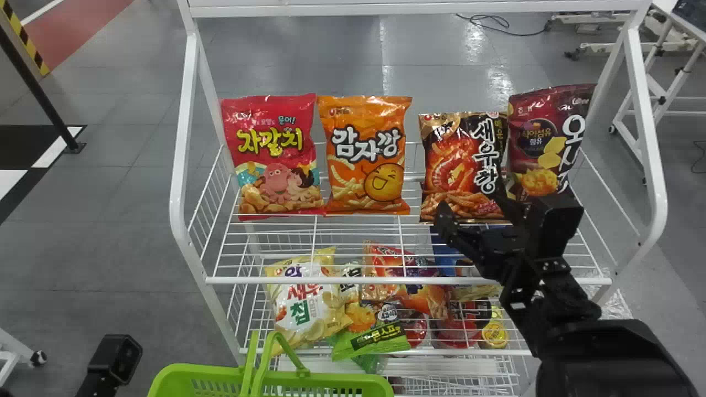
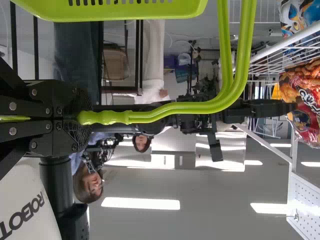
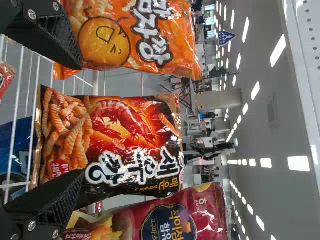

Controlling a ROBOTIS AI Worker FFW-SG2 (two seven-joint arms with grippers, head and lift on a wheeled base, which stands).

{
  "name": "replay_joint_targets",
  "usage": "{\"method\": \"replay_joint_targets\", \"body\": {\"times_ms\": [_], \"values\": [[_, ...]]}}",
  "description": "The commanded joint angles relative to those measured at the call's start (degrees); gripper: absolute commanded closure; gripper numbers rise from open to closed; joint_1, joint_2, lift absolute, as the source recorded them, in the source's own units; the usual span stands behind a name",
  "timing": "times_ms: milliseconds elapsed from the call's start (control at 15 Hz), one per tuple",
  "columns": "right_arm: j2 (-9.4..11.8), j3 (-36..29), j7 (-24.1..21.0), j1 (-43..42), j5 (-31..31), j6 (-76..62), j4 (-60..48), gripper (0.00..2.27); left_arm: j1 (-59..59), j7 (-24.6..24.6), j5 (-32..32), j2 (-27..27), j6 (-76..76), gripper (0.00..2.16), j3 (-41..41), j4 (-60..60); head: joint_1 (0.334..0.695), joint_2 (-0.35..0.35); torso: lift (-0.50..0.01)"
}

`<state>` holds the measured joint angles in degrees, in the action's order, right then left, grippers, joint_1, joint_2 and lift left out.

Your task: Hold basket handle with left hand then pick spicy shrimp crackers with right hand and place into basket

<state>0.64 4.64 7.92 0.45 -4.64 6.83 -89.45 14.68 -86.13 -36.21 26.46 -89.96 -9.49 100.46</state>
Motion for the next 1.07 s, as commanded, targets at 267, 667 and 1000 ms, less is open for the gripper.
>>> {"method": "replay_joint_targets", "body": {"times_ms": [267, 667, 1000], "values": [[-0.2, 0.0, -0.9, -8.5, -0.4, -0.9, 9.5, 0.05, 0.1, 0.0, 0.1, -0.2, -0.1, 2.14, 0.0, -0.1, 0.695, 0.028, -0.007], [-0.6, 0.2, -1.2, -15.3, -0.4, -2.5, 18.5, 0.05, 0.0, 0.0, 0.3, -0.3, -0.1, 2.14, 0.0, -0.6, 0.695, 0.025, -0.007], [-0.6, 0.1, -2.6, -17.0, 0.2, -2.3, 21.6, 0.10, -0.8, -0.3, 0.5, -0.2, -0.1, 2.14, 0.6, -1.4, 0.695, 0.024, -0.007]]}}
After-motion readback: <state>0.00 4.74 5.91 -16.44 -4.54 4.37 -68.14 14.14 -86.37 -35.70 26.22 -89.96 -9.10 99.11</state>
